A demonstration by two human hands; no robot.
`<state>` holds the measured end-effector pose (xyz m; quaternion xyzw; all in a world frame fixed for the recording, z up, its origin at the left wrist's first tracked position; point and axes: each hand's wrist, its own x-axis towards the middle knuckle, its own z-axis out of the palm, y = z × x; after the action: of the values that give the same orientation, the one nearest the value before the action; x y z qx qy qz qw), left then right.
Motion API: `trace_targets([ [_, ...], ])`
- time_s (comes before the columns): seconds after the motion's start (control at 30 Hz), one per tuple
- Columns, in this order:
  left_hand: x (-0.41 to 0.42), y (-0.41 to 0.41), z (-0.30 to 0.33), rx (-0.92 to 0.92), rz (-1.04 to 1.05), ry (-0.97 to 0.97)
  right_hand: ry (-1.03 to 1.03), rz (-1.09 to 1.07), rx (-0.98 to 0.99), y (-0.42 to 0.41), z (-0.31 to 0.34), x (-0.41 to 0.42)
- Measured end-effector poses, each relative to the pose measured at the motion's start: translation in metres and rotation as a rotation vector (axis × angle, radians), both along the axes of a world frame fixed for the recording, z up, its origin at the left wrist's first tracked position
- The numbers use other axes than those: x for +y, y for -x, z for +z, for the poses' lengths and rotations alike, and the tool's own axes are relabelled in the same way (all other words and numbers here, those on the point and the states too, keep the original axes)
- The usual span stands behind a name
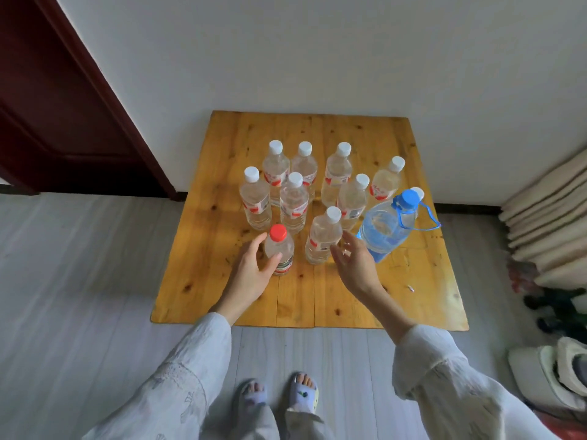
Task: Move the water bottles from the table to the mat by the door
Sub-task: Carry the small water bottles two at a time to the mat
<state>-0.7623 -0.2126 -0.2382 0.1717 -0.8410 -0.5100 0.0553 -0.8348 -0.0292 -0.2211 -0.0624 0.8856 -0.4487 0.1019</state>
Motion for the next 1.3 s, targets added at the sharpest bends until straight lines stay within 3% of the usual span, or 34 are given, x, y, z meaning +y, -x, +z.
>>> trace_targets([
  [0.2, -0.011, 0.032, -0.018, 0.007, -0.057, -0.062, 0.000, -0.115, 0.089, 0.031, -0.011, -0.018],
  [0.5, -0.037, 0.078, -0.022, -0.022, -0.134, -0.118, 0.055, -0.177, 0.049, 0.061, -0.030, -0.037],
  [0.67, -0.039, 0.095, -0.025, -0.023, -0.179, -0.133, 0.121, -0.124, 0.026, 0.054, -0.036, -0.041],
  [0.8, -0.039, 0.095, -0.026, 0.031, -0.218, -0.095, 0.195, -0.240, -0.024, 0.032, -0.034, -0.030],
  [1.03, 0.002, 0.099, 0.008, 0.015, -0.572, -0.047, 0.225, -0.437, 0.034, -0.035, -0.004, 0.017],
  [1.3, 0.140, 0.043, 0.067, 0.088, -0.970, -0.145, 0.157, -0.797, 0.136, -0.171, 0.040, 0.119],
])
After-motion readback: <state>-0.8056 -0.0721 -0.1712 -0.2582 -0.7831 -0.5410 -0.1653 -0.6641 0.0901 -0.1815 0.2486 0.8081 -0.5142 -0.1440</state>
